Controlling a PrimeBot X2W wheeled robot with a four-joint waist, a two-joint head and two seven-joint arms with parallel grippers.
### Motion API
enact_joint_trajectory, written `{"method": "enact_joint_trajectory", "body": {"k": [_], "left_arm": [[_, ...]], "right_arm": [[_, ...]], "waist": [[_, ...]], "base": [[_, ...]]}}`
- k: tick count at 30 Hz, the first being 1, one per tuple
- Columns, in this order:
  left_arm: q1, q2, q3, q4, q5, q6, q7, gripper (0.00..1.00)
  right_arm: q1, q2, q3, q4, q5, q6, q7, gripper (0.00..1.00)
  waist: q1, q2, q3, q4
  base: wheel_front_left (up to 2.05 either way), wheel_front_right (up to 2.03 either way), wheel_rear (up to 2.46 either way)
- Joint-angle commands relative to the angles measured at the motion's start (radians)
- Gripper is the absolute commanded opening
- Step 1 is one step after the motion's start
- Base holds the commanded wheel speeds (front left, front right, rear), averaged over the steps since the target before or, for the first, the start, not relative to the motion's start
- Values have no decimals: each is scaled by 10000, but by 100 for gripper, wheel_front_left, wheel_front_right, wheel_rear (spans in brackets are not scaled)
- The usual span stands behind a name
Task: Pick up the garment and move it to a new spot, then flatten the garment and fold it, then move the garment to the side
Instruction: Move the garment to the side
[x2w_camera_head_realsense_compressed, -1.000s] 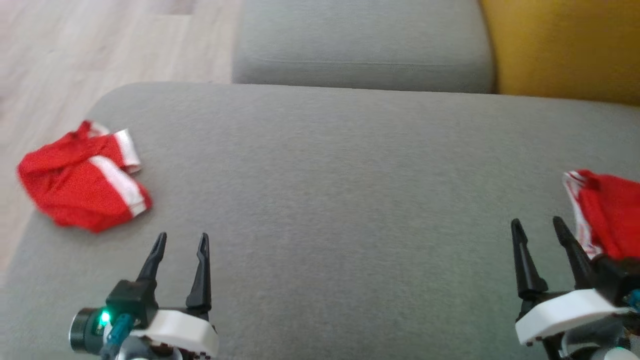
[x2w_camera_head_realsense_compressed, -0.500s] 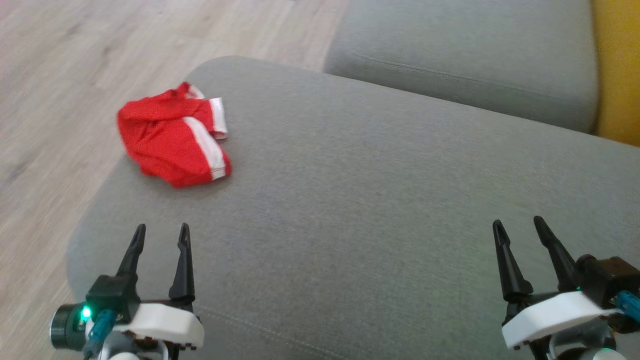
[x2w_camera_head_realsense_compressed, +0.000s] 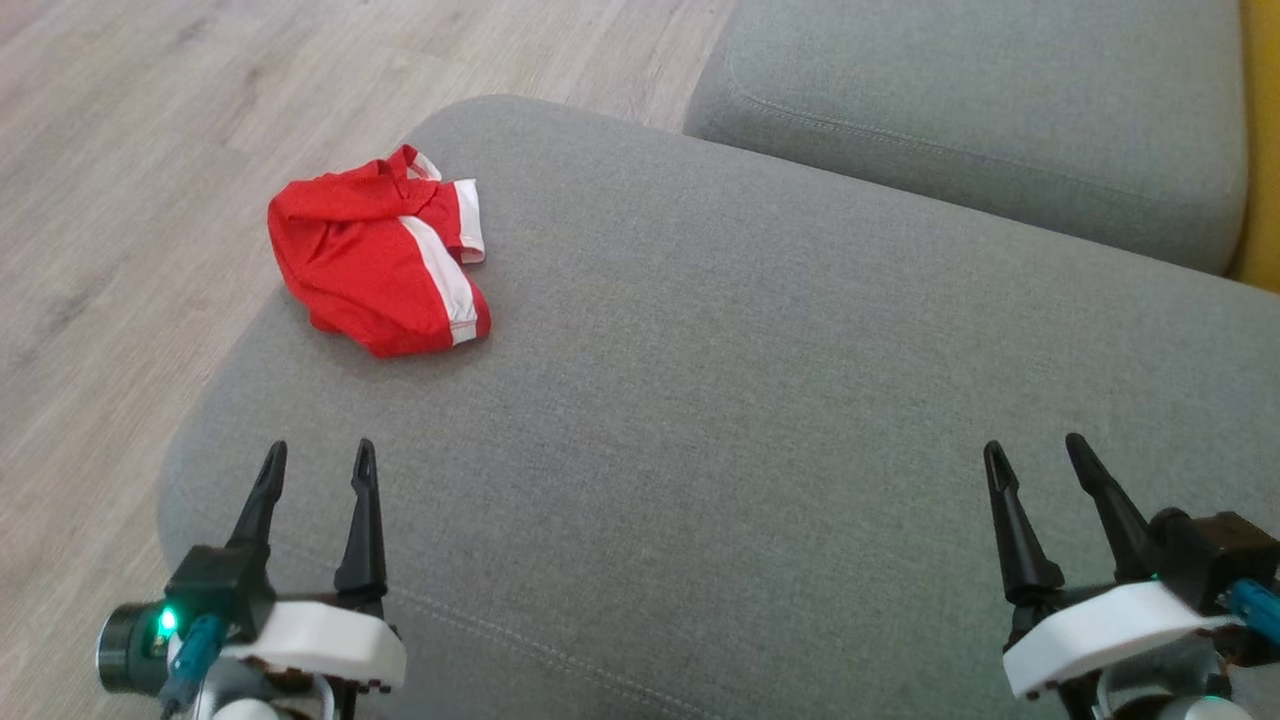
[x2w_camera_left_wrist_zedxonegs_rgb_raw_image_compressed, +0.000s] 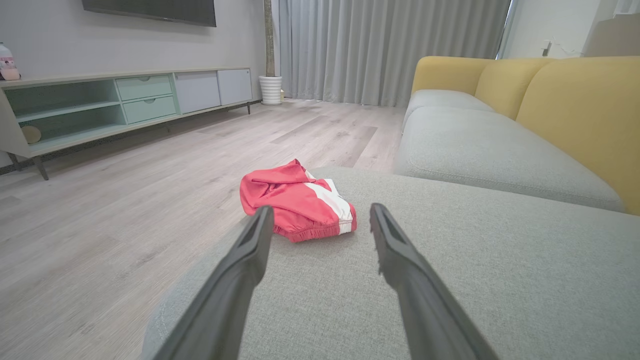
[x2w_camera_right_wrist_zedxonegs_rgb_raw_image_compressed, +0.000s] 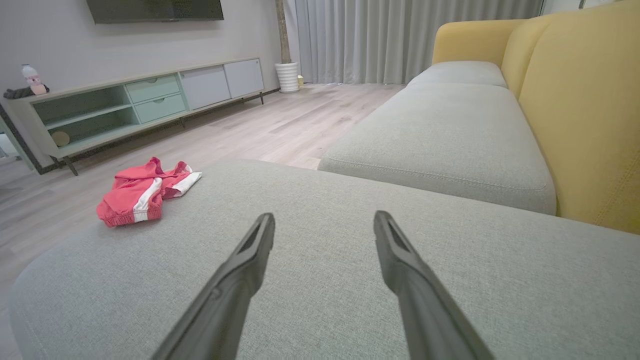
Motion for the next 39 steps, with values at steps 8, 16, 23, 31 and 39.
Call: {"method": "enact_joint_trajectory", "body": {"k": [8,16,23,31,39], "left_arm": [[-1711,-169,558,12,-243,-160,-243,100],[-4358,-753,1239,2607,-884,-961,-345,100],[-6945,-761,1702,6550,-1254,-1942,-353,100],[-8589,-710,1890,10123,-1695,-2595,-89,100],[-9142,-372,1928,11766,-1808,-2974,-176,0]], "right_arm": [[-876,-64,189,-942,-598,-9,537,100],[-1706,-305,332,-1751,-1114,-9,1313,100],[-2376,-539,378,-2096,-1192,-9,1480,100],[-2744,-485,484,-1894,-1107,-9,1282,100],[-2961,-301,189,-1543,-929,-9,489,100]], "waist": [[0,-1,1126,-309],[0,-1,3180,-962],[0,-1,4389,-1459],[0,-1,4632,-1882],[0,-1,4300,-2177]], "base": [[0,0,0],[0,0,0],[0,0,0],[0,0,0],[0,0,0]]}}
